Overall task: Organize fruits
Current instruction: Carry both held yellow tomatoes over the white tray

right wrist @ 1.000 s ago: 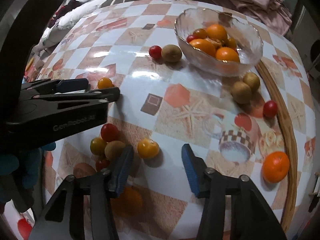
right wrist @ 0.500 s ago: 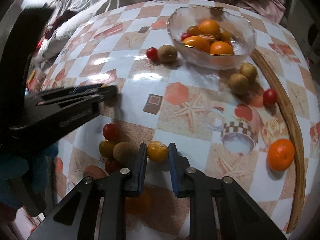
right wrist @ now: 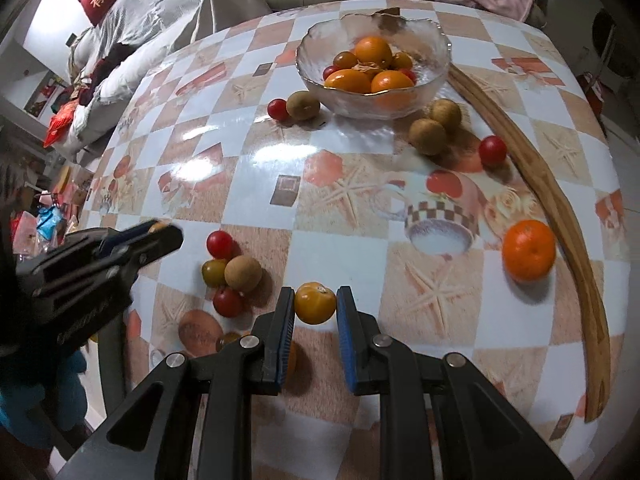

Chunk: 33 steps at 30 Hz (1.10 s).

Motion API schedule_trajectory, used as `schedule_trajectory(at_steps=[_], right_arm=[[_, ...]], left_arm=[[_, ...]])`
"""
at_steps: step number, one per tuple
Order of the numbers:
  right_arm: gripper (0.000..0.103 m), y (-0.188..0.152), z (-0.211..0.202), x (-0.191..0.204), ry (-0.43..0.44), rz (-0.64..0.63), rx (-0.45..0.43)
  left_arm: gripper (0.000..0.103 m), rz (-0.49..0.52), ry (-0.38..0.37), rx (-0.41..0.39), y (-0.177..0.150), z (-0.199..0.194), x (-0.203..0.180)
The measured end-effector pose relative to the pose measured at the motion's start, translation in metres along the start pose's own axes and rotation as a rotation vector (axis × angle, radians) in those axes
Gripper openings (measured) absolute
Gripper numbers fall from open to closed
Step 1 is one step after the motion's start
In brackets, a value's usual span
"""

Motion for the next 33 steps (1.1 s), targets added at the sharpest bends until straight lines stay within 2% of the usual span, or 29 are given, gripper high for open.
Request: schedule_trajectory(at_steps=[20, 28, 33], right_arm=[[0.023, -0.039, -0.03, 0.043, -0.011, -0.066, 0.023], [0.023, -0.045, -0.033, 0.065, 0.007, -0.09, 0.033], [0.023, -0.046, -0.028, 0.088, 0.025, -0.13, 0.049]], left_arm=[[0.022, -0.02, 0.016, 0.008, -0.055, -0.059, 0.018], [0.022, -0.08, 0.044, 0.007, -0.078, -0.081, 0.047], [0.022, -0.153, 0.075, -0.003, -0.097, -0.102, 0.075]])
Point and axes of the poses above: each gripper's, at about its wrist camera, not at the fingertips, and z roughly the way its jaws point, x to its left, y to its top, the point moved 2 cm from there along z, roughly the way its jaws point, and after that the axes turned 5 degrees about -x, right-handed, at the moved point
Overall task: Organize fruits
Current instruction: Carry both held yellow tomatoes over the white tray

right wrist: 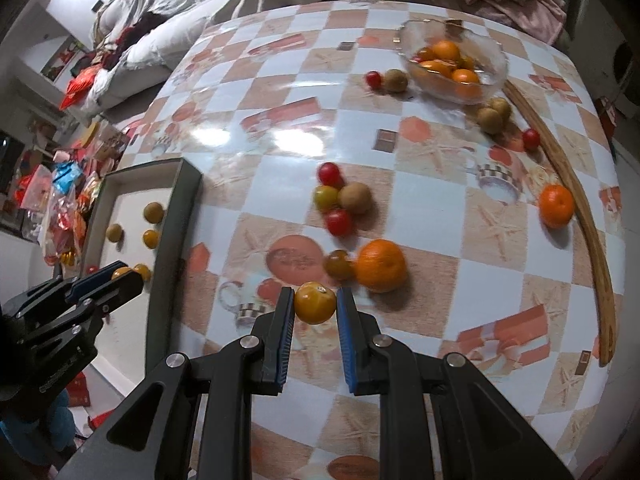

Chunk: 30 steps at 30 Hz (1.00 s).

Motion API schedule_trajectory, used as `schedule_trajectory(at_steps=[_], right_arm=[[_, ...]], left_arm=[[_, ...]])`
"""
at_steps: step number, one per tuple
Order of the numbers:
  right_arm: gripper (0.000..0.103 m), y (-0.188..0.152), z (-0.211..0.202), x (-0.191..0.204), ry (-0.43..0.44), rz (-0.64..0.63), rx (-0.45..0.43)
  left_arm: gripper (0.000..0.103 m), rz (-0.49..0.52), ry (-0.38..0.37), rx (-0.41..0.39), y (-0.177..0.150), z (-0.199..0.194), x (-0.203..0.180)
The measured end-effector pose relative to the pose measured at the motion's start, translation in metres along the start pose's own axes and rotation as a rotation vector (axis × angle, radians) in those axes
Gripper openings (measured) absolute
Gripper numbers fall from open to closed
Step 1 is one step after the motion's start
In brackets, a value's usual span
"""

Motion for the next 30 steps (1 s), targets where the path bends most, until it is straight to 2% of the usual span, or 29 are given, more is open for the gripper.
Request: schedule_trajectory(at_steps=[16, 25, 30], right_arm=[[0.023, 0.002, 0.021, 0.112, 0.121, -0.194, 0.051], [0.023, -0.016, 0.038, 0.166, 0.18, -0.291, 0.116], [0.023, -0.024, 0.049, 0.183, 0.186, -0.322, 0.147]], left_arm=[[0.022, -0.222, 0.143, 0.004, -0.061, -0.041, 0.105], [0.022, -0.32, 0.182, 0.032, -0.094, -0.041, 0.137], [0.022, -0.325, 0.183, 0.049, -0.102, -0.03, 0.14]])
Point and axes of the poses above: each gripper's, at about its wrist camera, not at the fingertips, and z roughly the way its jaws point, x to its left, y to its top, the point moved 2 cm from there along z, roughly the way its jaws point, and after that the axes turned 5 degrees about -x, right-handed, at the moved point
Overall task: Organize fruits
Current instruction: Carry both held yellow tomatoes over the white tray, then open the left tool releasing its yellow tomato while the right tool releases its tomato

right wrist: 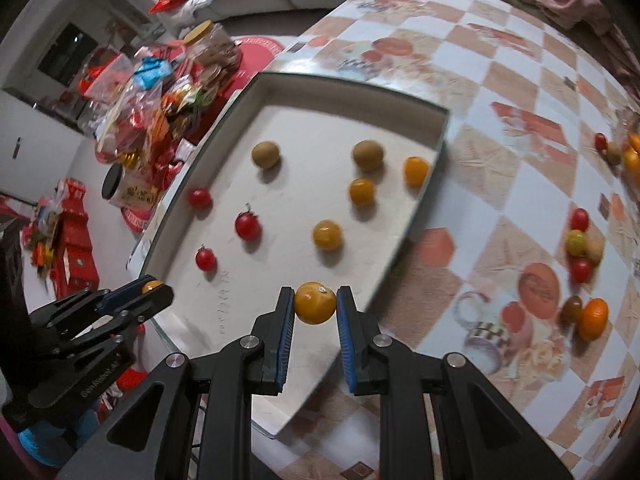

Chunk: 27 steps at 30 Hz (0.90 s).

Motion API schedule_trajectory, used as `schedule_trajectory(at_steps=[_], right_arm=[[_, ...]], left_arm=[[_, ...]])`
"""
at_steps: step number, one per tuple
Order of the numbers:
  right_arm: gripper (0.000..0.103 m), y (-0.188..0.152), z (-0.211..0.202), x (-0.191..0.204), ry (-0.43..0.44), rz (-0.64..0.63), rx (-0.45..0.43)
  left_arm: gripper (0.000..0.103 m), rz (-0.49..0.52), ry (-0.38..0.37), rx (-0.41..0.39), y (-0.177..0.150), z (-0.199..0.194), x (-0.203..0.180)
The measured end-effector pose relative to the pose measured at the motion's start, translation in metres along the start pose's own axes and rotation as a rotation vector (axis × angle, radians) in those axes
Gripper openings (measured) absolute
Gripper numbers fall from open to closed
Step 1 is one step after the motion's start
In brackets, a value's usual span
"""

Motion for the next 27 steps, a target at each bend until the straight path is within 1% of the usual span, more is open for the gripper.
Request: schedule_trajectory(at_steps=[5, 14, 27], right_arm=[[0.023, 0.001, 0.012, 0.008, -0.007, -0.016, 0.022], [0.023, 0.003, 0.027, 0.003, -0.029, -0.017, 0.05], [0.023, 0.003, 0.051, 0.006, -0.06, -0.031, 0.073]], left_arm=[[0.022, 0.002, -0.005, 0.01, 0.0, 0.012, -0.003], [0.022, 0.009, -0.006, 0.025, 0.001, 0.026, -0.007], [0.022, 0.051, 0.017, 0.046, -0.002, 0.039, -0.007]])
Point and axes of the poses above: each gripper's, at about its wrist camera, not at the fingertips, and z roughly the way its jaws point, x to its left, y to its top, the point moved 2 cm from there along z, roughly the way its jaws point, and after that the axes turned 5 degrees about -x, right-handed, at the moved point
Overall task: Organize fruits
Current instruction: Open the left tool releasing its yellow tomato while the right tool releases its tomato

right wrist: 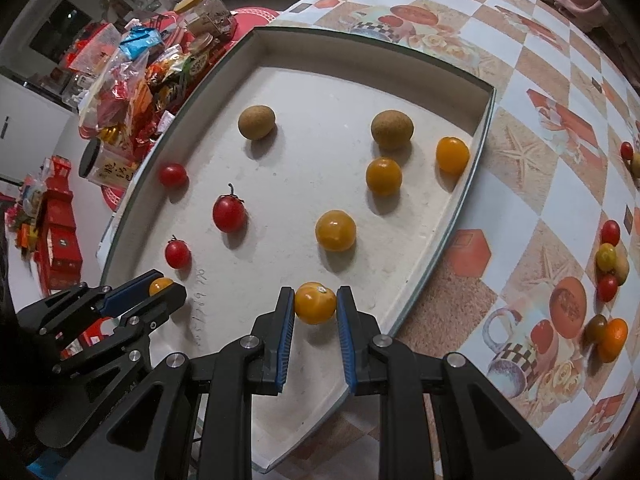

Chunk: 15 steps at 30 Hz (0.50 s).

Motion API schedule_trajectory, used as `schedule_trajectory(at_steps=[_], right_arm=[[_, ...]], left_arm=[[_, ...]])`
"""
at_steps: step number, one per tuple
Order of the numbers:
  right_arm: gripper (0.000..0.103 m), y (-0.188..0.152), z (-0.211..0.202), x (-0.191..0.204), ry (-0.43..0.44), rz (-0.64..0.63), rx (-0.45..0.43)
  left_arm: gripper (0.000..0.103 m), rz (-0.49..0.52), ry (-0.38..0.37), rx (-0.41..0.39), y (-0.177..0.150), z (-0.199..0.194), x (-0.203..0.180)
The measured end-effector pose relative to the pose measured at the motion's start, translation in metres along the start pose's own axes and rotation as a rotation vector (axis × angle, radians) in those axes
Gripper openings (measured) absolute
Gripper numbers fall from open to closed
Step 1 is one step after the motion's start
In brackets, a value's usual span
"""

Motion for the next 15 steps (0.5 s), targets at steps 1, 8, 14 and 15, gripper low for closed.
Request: schedule_trajectory(at_steps=[1, 8, 14, 15], right_arm=[[0.023, 0.0001, 0.002, 0.0004, -0.002, 0.001, 0.002], [0.024, -0.0024, 0.0105, 0.003, -0.018, -0.01, 0.009], [0.024, -0.0022, 0.0101, 0.0048, -0.022, -0.021, 0.012], [0.024, -0.0016, 0.0101, 0.0053, -0.017, -0.018, 0.014]], left_arm=[[0.022, 0.005, 0.0, 0.007, -0.0008, 0.0021, -0.0009], [0.023, 0.039, 0.016, 0.002, -0.003, 0.0037, -0.0048], [0.059, 0.075, 0.045, -0.007, -0.0042, 0.0015, -0.0075], [0.07, 0.069, 0.048, -0.02, -0.004, -0.0009, -0.0063]])
Point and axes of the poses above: each gripper's, at about its wrist camera, not at the fingertips, and z roughly the way its jaws point, x to its left, y to its top, the point moved 2 cm from there along z, roughly the way its jaws point, and after that the axes turned 5 degrees about -x, right-handed, at the moved point
